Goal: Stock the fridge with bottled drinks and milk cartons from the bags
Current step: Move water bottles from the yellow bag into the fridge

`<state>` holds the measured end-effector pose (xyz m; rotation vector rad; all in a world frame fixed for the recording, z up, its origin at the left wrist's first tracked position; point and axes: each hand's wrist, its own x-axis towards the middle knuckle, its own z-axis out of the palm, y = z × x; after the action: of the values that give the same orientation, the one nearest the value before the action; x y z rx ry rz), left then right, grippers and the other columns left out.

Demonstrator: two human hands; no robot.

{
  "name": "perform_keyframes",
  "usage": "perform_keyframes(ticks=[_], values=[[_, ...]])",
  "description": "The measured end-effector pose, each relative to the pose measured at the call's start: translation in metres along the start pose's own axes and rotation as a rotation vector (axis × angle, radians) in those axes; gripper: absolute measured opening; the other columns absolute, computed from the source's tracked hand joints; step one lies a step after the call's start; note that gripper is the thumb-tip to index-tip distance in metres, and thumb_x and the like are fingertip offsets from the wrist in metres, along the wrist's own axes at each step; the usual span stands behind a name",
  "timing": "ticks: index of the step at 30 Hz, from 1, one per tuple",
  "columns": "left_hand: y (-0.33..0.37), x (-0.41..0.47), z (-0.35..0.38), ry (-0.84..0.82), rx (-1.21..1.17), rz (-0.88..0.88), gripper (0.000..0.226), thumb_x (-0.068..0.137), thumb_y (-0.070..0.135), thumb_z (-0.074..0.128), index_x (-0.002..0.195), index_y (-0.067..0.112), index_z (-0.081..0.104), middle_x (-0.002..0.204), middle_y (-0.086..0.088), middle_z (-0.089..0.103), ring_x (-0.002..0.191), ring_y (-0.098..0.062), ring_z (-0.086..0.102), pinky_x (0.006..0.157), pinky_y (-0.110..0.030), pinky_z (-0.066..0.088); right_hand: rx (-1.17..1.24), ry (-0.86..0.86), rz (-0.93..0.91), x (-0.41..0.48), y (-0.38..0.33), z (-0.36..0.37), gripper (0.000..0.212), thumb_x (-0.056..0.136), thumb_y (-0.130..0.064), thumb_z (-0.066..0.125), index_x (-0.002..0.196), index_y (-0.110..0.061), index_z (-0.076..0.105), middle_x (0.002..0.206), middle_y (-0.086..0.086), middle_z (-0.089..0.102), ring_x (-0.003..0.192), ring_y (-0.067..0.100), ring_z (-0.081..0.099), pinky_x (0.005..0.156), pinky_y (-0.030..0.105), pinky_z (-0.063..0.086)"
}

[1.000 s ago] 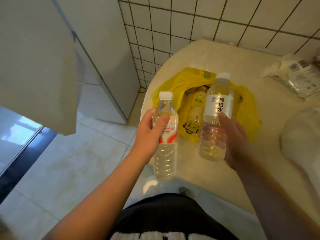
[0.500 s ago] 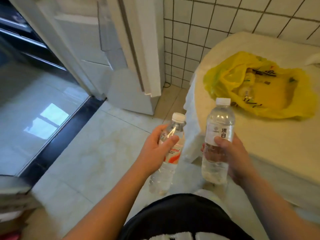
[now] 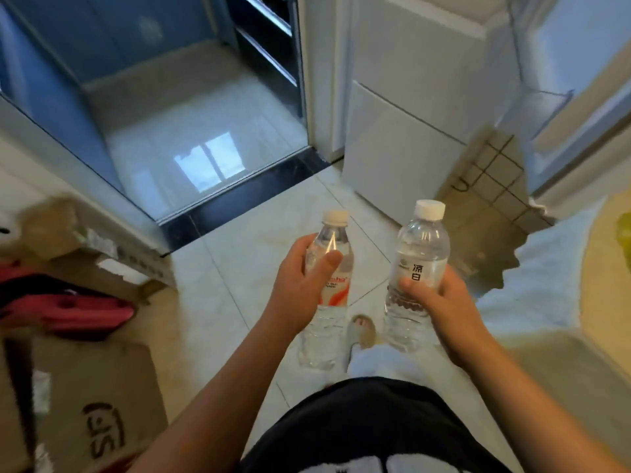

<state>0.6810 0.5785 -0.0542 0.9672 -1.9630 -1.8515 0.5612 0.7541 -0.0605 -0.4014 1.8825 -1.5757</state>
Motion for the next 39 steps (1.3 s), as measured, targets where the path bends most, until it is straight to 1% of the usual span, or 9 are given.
perform_keyframes(ticks=[4, 7, 10, 14, 21, 26, 31, 34, 39], values=[[-0.004, 0.027, -0.049, 0.121, -0.041, -0.016, 0.02, 0.097, 0.034, 0.053, 0.116, 0.029, 0.052, 0.106, 0.004, 0.065, 0.089, -0.007, 0.069, 0.065, -0.014, 0.053, -0.075, -0.102, -0.011, 0.048, -0.017, 0.049, 0.031, 0.075, -0.032, 0.072, 0.103, -0.026, 0.062, 0.092, -0.001, 0.072, 0.083, 0.016, 0.07, 0.067, 0.025, 0.054], [0.0, 0.061, -0.081, 0.185, -0.059, -0.013, 0.043, 0.086, 0.047, 0.052, 0.121, 0.022, 0.052, 0.108, -0.001, 0.065, 0.093, -0.012, 0.069, 0.069, -0.017, 0.055, -0.121, -0.167, -0.02, 0.092, -0.029, 0.083, 0.044, 0.069, -0.045, 0.07, 0.107, -0.025, 0.063, 0.095, 0.001, 0.073, 0.086, 0.018, 0.07, 0.073, 0.031, 0.056], [0.006, 0.103, -0.108, 0.218, -0.048, -0.013, 0.057, 0.08, 0.054, 0.05, 0.125, 0.02, 0.051, 0.112, -0.001, 0.065, 0.096, -0.015, 0.068, 0.073, -0.02, 0.057, -0.125, -0.2, -0.023, 0.142, -0.041, 0.116, 0.035, 0.077, -0.034, 0.073, 0.109, -0.026, 0.061, 0.096, 0.0, 0.072, 0.088, 0.015, 0.07, 0.074, 0.03, 0.054], [0.026, 0.164, -0.147, 0.232, -0.051, 0.02, 0.053, 0.083, 0.049, 0.054, 0.125, 0.018, 0.051, 0.109, -0.001, 0.065, 0.095, -0.013, 0.069, 0.072, -0.022, 0.058, -0.141, -0.212, -0.02, 0.207, -0.07, 0.158, 0.037, 0.084, -0.024, 0.072, 0.118, -0.024, 0.057, 0.104, -0.002, 0.069, 0.095, 0.015, 0.068, 0.08, 0.032, 0.055], [0.051, 0.261, -0.199, 0.271, -0.091, 0.078, 0.055, 0.09, 0.05, 0.057, 0.129, 0.012, 0.05, 0.113, -0.008, 0.065, 0.1, -0.024, 0.069, 0.078, -0.03, 0.059, -0.166, -0.17, -0.042, 0.294, -0.115, 0.204, 0.043, 0.086, -0.025, 0.069, 0.124, -0.028, 0.052, 0.114, -0.005, 0.064, 0.104, 0.012, 0.062, 0.091, 0.035, 0.051], [0.071, 0.338, -0.217, 0.163, -0.093, 0.112, 0.047, 0.084, 0.048, 0.053, 0.121, 0.02, 0.053, 0.105, 0.001, 0.066, 0.094, -0.012, 0.07, 0.069, -0.022, 0.057, -0.157, -0.085, -0.048, 0.346, -0.133, 0.219, 0.032, 0.086, -0.026, 0.069, 0.108, -0.041, 0.051, 0.103, -0.014, 0.065, 0.092, 0.003, 0.064, 0.078, 0.02, 0.051], [0.092, 0.43, -0.225, -0.028, -0.045, 0.149, 0.036, 0.094, 0.036, 0.054, 0.127, 0.022, 0.052, 0.107, 0.009, 0.064, 0.095, -0.003, 0.068, 0.068, -0.016, 0.054, -0.098, 0.123, -0.041, 0.399, -0.15, 0.232, 0.037, 0.085, -0.024, 0.071, 0.118, -0.027, 0.055, 0.102, -0.007, 0.067, 0.09, 0.003, 0.066, 0.074, 0.019, 0.051], [0.107, 0.48, -0.223, -0.15, -0.008, 0.166, 0.025, 0.09, 0.041, 0.055, 0.114, 0.033, 0.053, 0.102, 0.012, 0.064, 0.091, 0.002, 0.067, 0.066, -0.014, 0.053, -0.059, 0.248, -0.043, 0.426, -0.16, 0.236, 0.04, 0.085, -0.026, 0.073, 0.12, -0.024, 0.056, 0.104, -0.004, 0.068, 0.093, 0.009, 0.067, 0.078, 0.026, 0.053], [0.132, 0.544, -0.199, -0.294, 0.02, 0.188, 0.026, 0.092, 0.041, 0.056, 0.117, 0.032, 0.053, 0.102, 0.011, 0.064, 0.087, 0.008, 0.066, 0.063, -0.01, 0.051, 0.016, 0.456, -0.048, 0.452, -0.173, 0.228, 0.034, 0.085, -0.024, 0.071, 0.116, -0.023, 0.057, 0.099, -0.005, 0.069, 0.086, 0.003, 0.067, 0.067, 0.016, 0.051]])
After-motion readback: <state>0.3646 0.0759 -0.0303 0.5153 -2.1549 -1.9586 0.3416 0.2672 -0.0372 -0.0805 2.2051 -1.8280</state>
